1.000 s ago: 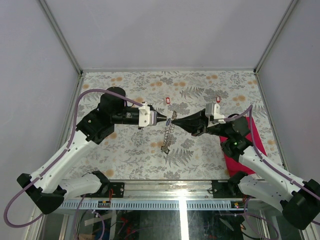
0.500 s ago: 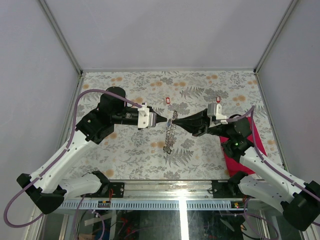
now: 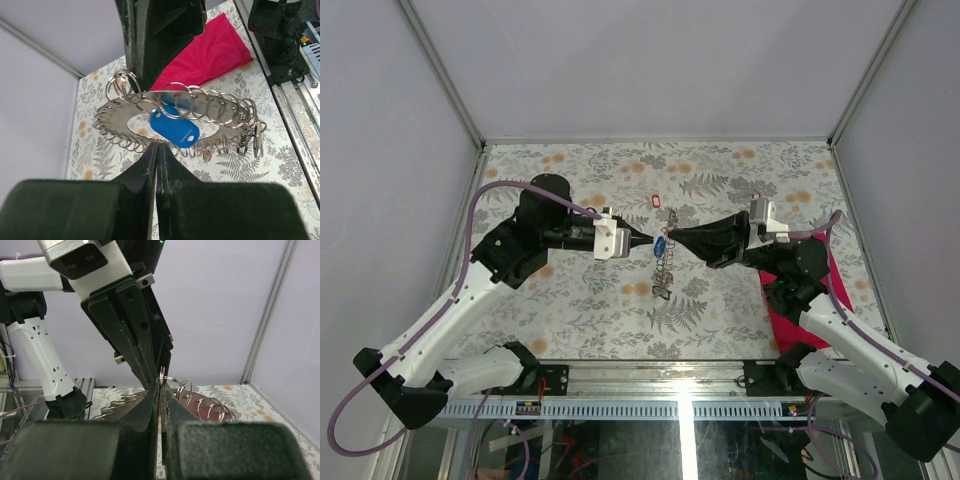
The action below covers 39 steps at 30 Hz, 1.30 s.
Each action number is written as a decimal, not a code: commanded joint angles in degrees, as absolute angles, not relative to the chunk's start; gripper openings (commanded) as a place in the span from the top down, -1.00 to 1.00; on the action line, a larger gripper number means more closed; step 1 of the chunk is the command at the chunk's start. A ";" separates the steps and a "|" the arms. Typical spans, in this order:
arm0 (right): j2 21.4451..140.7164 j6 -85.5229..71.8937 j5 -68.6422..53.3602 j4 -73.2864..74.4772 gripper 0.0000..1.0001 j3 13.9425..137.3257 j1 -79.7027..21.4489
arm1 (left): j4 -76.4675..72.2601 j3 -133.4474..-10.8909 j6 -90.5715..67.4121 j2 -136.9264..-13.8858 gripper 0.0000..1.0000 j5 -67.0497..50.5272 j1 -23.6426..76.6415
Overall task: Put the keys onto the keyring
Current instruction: Place the keyring at the center of the board.
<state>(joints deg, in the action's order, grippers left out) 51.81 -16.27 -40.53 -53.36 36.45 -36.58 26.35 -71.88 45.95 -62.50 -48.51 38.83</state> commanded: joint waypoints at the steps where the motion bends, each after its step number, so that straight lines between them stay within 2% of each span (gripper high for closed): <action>1: 51.51 -16.66 -36.74 -57.12 1.00 39.15 -36.47 | 23.65 -70.32 46.82 -61.23 1.00 -47.75 38.53; 9: 50.89 -12.05 -35.97 -49.76 1.00 39.81 -36.47 | 17.66 -67.91 44.83 -59.16 0.97 -44.00 38.51; 15: 49.22 -2.49 -31.32 -34.12 1.00 42.85 -36.47 | 8.92 -65.05 33.34 -59.07 0.43 -36.84 38.50; 21: 48.11 3.68 -24.90 -15.30 1.00 46.96 -36.48 | 1.68 -61.61 24.03 -59.80 0.22 -28.05 38.18; 26: 47.42 5.50 -21.09 -5.28 0.99 48.91 -36.47 | -7.39 -57.44 13.34 -60.96 -0.10 -16.24 36.70; 29: 48.31 5.47 -19.04 2.11 0.98 51.40 -36.47 | -8.56 -57.18 7.34 -62.76 -0.35 -13.69 34.51; 34: 52.28 3.35 -16.73 16.29 0.97 57.46 -36.49 | -7.70 -58.53 -3.19 -65.58 -0.52 -11.56 30.19; 39: 61.16 1.26 -18.37 28.68 0.95 64.94 -36.47 | -1.46 -61.82 -9.17 -68.34 -0.68 -12.06 26.47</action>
